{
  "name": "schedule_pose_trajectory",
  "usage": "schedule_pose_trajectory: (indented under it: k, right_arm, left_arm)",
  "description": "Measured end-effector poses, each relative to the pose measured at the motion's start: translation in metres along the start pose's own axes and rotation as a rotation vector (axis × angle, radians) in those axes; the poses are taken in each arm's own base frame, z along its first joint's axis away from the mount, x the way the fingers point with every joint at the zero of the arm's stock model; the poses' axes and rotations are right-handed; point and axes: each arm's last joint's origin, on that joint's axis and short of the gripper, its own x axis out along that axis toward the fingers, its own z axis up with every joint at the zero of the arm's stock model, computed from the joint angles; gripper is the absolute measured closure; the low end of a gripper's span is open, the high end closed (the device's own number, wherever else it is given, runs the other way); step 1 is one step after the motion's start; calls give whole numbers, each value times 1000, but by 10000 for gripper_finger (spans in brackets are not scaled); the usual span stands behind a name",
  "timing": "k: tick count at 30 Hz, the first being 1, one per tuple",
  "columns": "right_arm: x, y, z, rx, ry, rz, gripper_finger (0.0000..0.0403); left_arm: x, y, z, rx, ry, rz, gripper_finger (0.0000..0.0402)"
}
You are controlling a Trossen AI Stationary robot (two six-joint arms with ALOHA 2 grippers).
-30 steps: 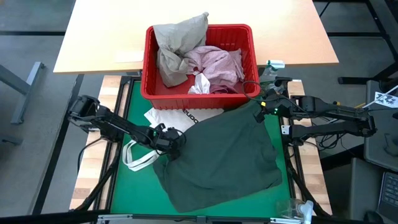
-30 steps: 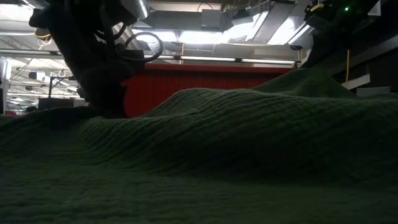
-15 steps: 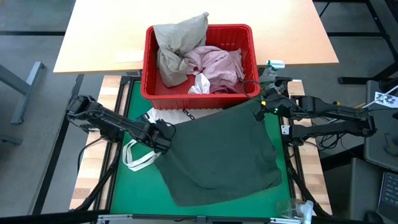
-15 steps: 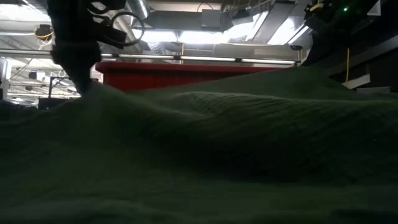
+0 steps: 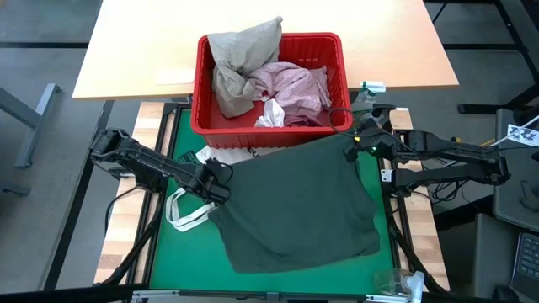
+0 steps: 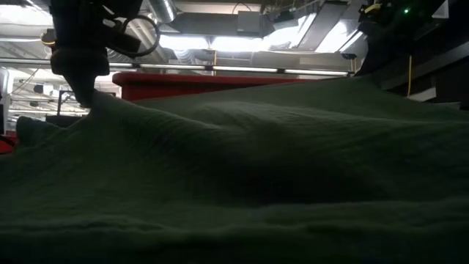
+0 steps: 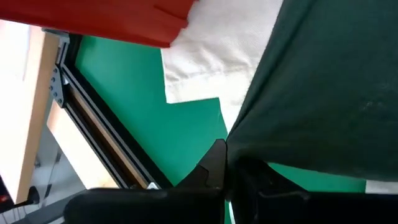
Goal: Fold laundry
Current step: Fold the green shirt
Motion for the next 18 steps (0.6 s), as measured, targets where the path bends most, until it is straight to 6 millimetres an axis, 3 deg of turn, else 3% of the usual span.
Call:
schedule_pose_trajectory:
  k: [9,18]
  right_arm:
    - [0,0,-1,-5,10,5,400]
    - [0,1,-2,-5,38,56,400]
  left_arm:
    - [0,-1,1,-53,-30,7,392]
    - [0,-2,3,-66,-69,6,297]
